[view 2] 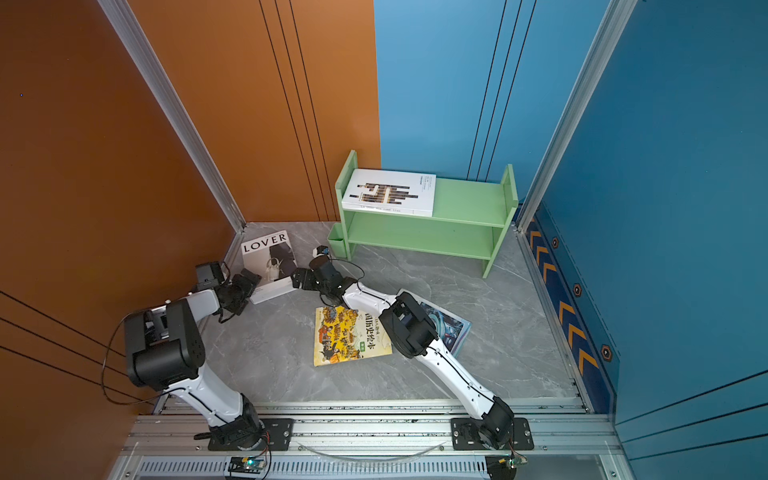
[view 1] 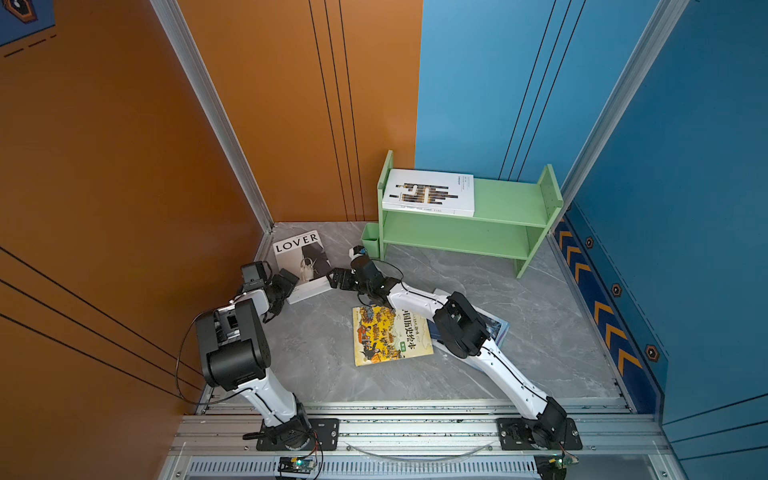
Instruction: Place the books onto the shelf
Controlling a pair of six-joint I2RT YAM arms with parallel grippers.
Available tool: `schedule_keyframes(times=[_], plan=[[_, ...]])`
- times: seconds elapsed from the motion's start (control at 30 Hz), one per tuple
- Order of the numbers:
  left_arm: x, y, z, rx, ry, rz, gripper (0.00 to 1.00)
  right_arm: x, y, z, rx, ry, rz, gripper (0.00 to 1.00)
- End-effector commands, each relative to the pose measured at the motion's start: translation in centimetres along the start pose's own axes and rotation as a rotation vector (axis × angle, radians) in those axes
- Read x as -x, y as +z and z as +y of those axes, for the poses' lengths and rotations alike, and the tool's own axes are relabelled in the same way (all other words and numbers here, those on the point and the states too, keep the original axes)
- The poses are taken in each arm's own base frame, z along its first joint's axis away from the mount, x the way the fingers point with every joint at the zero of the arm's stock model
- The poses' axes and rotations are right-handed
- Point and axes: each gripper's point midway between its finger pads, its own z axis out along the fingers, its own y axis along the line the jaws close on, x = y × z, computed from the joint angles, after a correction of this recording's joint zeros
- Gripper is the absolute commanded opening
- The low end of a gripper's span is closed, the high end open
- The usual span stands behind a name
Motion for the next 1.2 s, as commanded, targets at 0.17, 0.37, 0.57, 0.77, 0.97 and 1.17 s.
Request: schedule_keyframes(times=[0.17, 0.37, 0.57, 0.77, 0.97, 1.17], plan=[[-1.5, 0.8, -2.3, -0.108, 0.006, 0.076, 0.96, -0.8, 0.8, 2.0, 0.086, 0.053, 0.032, 0.96], [-1.6, 0.5, -4.2, -0.202, 0.004, 0.083, 0.95, -0.4, 0.1, 3.9, 0.118, 0.009, 0.032, 0.96], [-1.5, -0.4, -5.2, -0.232, 0.016, 0.074, 0.94, 0.6, -0.6, 5.8, 0.166, -0.014, 0.023, 0.96], [-1.5, -0.4, -4.1, -0.170, 0.006, 0.061, 0.95, 2.0, -0.8, 4.8, 0.122, -0.016, -0.023, 0.98], [-0.5, 0.5, -3.4, -0.126, 0.007, 0.035, 0.95, 4.2, -0.7, 2.5, 0.086, 0.034, -0.101, 1.00], [2.0, 2.0, -4.6, -0.124, 0.026, 0.016, 0.95, 5.9, -0.3, 0.5, 0.047, 0.028, -0.181, 1.00]])
